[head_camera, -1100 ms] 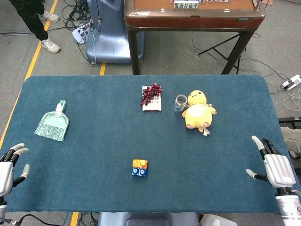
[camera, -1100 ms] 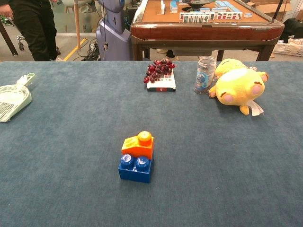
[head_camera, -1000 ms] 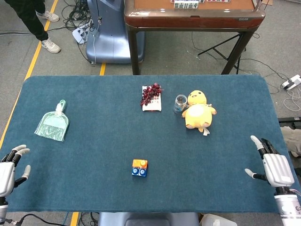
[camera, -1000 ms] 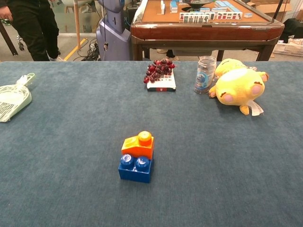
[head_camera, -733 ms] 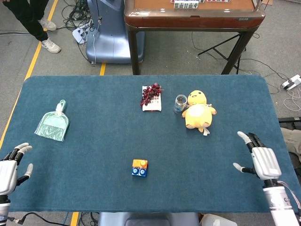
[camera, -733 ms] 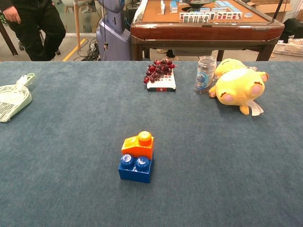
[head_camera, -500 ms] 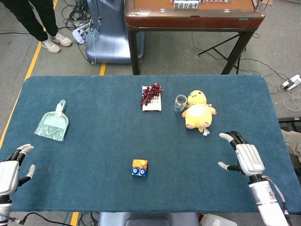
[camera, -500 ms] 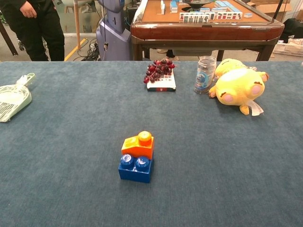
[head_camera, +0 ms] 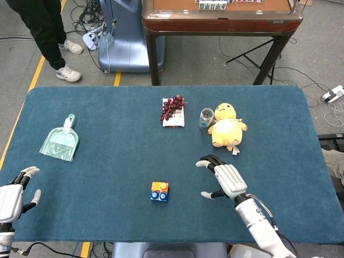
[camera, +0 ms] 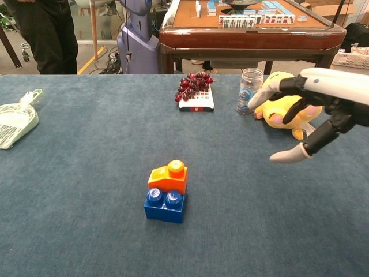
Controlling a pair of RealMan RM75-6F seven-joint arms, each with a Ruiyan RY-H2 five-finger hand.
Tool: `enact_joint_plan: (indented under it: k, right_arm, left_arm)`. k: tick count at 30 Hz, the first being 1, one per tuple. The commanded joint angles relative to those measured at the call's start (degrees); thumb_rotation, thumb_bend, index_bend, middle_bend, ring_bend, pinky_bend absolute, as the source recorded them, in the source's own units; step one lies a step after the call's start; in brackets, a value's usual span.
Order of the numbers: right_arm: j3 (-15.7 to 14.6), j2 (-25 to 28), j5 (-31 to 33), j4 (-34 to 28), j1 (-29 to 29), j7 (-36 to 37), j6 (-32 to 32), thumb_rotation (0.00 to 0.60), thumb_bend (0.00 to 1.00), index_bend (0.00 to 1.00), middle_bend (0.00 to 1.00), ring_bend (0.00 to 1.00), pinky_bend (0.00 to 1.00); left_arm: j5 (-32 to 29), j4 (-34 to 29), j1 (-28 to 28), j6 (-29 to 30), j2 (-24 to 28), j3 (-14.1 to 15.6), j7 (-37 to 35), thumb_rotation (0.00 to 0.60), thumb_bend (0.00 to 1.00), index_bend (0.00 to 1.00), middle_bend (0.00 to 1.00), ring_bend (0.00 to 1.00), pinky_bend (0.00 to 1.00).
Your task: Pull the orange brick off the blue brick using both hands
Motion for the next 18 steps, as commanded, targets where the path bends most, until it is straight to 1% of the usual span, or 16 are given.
enact_joint_plan:
  k: [1, 5, 7, 10, 15, 18]
  right_arm:
    - [0.43, -2.53, 3.09, 0.17, 1.90, -2.70, -0.63, 0.600, 0.01, 0.27, 0.17, 0.08, 0.24]
    - [0.77, -4.84, 7.92, -0.05, 4.11, -6.33, -0.16, 0.600, 0.01, 0.29, 0.16, 0.08, 0.23]
    - [0.80, -5.73, 9.87, -0.13, 4.90, -7.53, 0.19, 0.600, 0.01, 0.32, 0.16, 0.08, 0.23]
    - [0.91, -7.08, 14.00, -0.56, 6.08, -9.08, 0.88, 0.600, 0.03, 0.34, 0.16, 0.07, 0.22]
    - [1.61, -9.46, 20.77, -1.22, 8.70, -13.68, 3.85, 0.600, 0.05, 0.34, 0.16, 0.07, 0.21]
    - [2.07, -11.08, 23.48, -1.51, 10.04, -15.94, 6.16, 0.600, 0.05, 0.35, 0.16, 0.07, 0.21]
  left_arm:
    - [-0.07, 0.19, 0.04, -0.11, -0.09, 0.06, -0.30, 0.600, 0.41, 0.28, 0.23, 0.38, 0.63]
    - [0.01, 0.44, 0.02, -0.28, -0.20, 0.18, -0.60, 0.600, 0.41, 0.28, 0.23, 0.38, 0.63]
    - [0.06, 0.47, -0.01, -0.36, -0.26, 0.23, -0.67, 0.600, 0.41, 0.28, 0.23, 0.38, 0.63]
    - [0.16, 0.45, -0.01, -0.40, -0.31, 0.32, -0.62, 0.600, 0.41, 0.29, 0.23, 0.38, 0.63]
    - [0.36, 0.30, 0.00, -0.27, -0.45, 0.37, -0.53, 0.600, 0.41, 0.29, 0.23, 0.38, 0.63]
    - [0.58, 0.26, 0.06, -0.13, -0.57, 0.47, -0.54, 0.600, 0.41, 0.29, 0.23, 0.38, 0.63]
